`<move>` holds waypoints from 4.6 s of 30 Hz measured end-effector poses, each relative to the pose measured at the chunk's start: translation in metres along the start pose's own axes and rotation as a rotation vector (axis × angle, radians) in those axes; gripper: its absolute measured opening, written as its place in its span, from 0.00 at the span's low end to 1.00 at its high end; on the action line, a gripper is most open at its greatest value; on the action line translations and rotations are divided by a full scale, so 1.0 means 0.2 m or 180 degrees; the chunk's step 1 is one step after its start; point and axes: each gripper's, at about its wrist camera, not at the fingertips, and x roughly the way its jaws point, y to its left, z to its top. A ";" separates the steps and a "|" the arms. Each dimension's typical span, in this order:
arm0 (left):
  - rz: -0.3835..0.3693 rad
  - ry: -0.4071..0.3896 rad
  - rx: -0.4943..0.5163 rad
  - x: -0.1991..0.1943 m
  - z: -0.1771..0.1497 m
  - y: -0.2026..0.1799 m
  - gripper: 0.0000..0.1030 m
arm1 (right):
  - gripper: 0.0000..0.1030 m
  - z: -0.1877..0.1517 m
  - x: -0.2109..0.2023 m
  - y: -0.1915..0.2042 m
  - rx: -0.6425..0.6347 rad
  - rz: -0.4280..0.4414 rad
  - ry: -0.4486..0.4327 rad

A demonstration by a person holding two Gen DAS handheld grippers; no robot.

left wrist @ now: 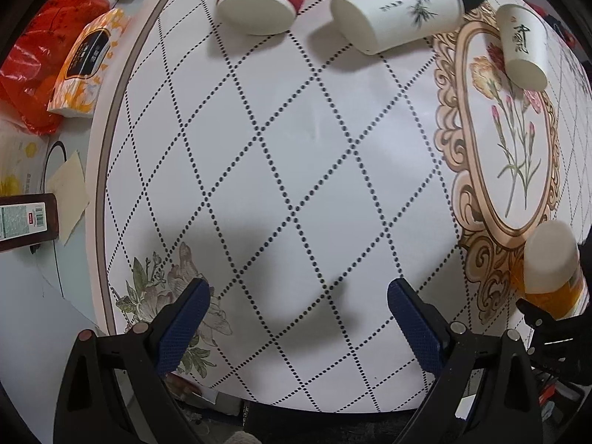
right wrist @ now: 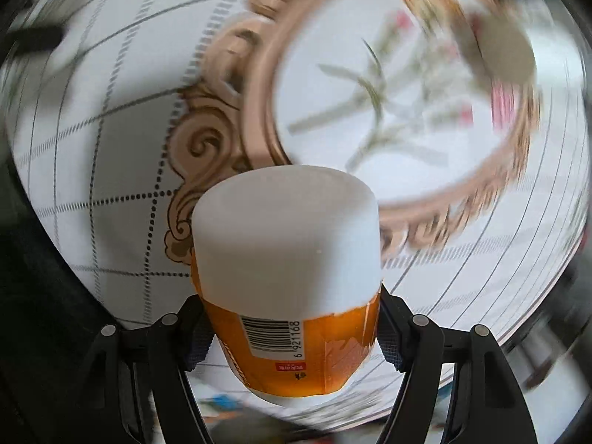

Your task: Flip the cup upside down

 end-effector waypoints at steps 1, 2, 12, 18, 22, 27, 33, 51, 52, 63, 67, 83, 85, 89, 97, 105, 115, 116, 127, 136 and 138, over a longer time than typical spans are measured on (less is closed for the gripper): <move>0.0001 -0.0003 0.0003 0.00 0.00 -0.02 0.96 | 0.72 -0.02 0.01 -0.03 0.0144 0.0095 0.0045; 0.0003 -0.0006 0.0008 -0.01 -0.01 -0.03 0.96 | 0.72 -0.04 0.02 -0.07 0.0267 0.0183 0.0079; 0.0007 -0.0010 0.0050 -0.01 0.01 -0.11 0.96 | 0.73 -0.28 0.21 -0.36 0.1120 0.0747 0.0379; 0.0004 -0.0001 0.0073 0.01 -0.03 -0.13 0.96 | 0.75 -0.24 0.24 -0.53 0.1297 0.0919 0.0500; 0.0003 -0.0007 0.0082 0.02 -0.06 -0.16 0.96 | 0.85 -0.25 0.24 -0.65 0.1348 0.1079 0.0566; 0.0003 -0.0009 0.0097 0.01 -0.10 -0.20 0.96 | 0.86 -0.26 0.20 -0.78 0.1380 0.0919 0.0460; 0.0021 -0.0021 0.0126 -0.01 -0.14 -0.28 0.96 | 0.86 -0.28 0.19 -0.95 0.1512 0.0703 0.0370; -0.0054 0.0074 0.0030 -0.01 -0.11 -0.29 0.96 | 0.70 -0.41 0.02 -1.11 0.1801 0.0491 -0.0781; -0.0056 0.0082 0.0020 -0.01 -0.09 -0.28 0.96 | 0.70 -0.44 -0.02 -1.14 0.1879 0.0497 -0.1011; 0.0084 0.0131 0.0048 0.02 0.03 -0.24 0.95 | 0.70 -0.46 -0.17 -1.04 0.2135 -0.0141 -0.3040; 0.0100 0.0119 0.0106 0.01 0.04 -0.28 0.95 | 0.70 -0.35 -0.14 -0.88 0.2157 -0.0263 -0.3187; 0.0055 -0.0386 0.0327 -0.34 0.03 -0.40 0.95 | 0.92 -0.57 -0.19 -0.66 0.2622 -0.0028 -0.2453; 0.0021 -0.0490 0.0378 -0.42 -0.01 -0.44 0.95 | 0.92 -0.66 -0.24 -0.63 0.2741 -0.0064 -0.2358; 0.0002 -0.0672 0.0470 -0.58 -0.06 -0.48 0.96 | 0.93 -0.82 -0.32 -0.55 0.2874 -0.0061 -0.2314; -0.0180 -0.1020 0.0508 -0.89 -0.25 -0.50 0.96 | 0.93 -1.11 -0.53 -0.36 0.2989 -0.0126 -0.2372; -0.0362 -0.1499 0.0499 -1.27 -0.50 -0.45 0.96 | 0.93 -1.44 -0.84 -0.15 0.3025 -0.0310 -0.2701; -0.0398 -0.1853 0.0526 -1.55 -0.80 -0.33 0.96 | 0.95 -1.81 -1.15 0.17 0.3122 -0.0455 -0.3063; -0.0383 -0.1879 0.0527 -1.56 -0.82 -0.32 0.96 | 0.95 -1.84 -1.17 0.19 0.3116 -0.0478 -0.3090; -0.0393 -0.2067 0.0590 -1.66 -0.99 -0.25 0.96 | 0.95 -2.03 -1.28 0.45 0.3127 -0.0591 -0.3279; -0.0431 -0.2095 0.0687 -1.68 -1.06 -0.23 0.96 | 0.95 -2.10 -1.29 0.56 0.3223 -0.0656 -0.3232; -0.0429 -0.2103 0.0677 -1.68 -1.07 -0.23 0.96 | 0.95 -2.11 -1.28 0.57 0.3217 -0.0660 -0.3206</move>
